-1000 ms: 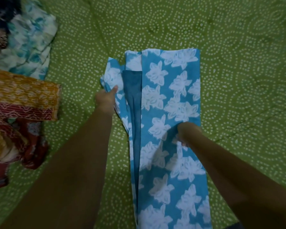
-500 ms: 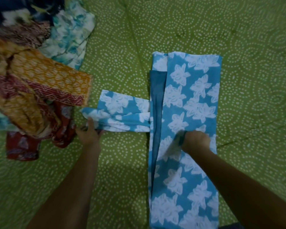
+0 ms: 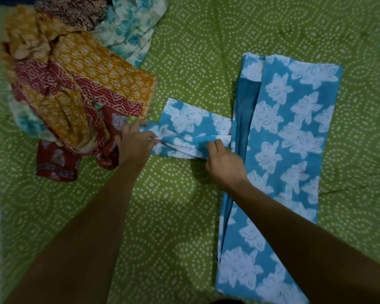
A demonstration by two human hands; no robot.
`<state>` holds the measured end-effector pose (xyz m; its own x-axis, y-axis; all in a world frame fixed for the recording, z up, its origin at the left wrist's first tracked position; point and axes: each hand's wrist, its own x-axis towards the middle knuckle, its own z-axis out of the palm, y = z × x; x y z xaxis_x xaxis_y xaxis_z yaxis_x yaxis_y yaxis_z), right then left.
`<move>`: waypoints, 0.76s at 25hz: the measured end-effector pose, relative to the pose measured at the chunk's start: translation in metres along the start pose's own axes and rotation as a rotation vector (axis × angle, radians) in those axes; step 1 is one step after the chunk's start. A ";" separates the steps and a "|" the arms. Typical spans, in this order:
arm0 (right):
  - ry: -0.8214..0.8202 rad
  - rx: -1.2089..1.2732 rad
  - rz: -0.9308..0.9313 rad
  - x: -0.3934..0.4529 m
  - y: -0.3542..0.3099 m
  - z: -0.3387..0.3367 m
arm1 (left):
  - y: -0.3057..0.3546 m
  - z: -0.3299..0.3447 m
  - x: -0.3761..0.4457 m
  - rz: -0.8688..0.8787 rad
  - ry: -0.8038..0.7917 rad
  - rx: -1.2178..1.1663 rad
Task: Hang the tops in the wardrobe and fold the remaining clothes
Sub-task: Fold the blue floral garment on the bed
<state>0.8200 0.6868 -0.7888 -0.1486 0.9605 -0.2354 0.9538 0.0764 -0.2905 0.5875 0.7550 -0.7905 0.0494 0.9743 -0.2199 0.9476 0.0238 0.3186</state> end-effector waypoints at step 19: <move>0.013 0.627 0.322 0.021 -0.038 -0.008 | 0.037 -0.081 0.073 -0.236 -0.831 -1.155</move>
<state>0.7825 0.7062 -0.7749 0.1229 0.9128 -0.3895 0.6190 -0.3773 -0.6889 0.6007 0.8451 -0.7201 0.4775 0.5220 -0.7068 0.1985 0.7195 0.6655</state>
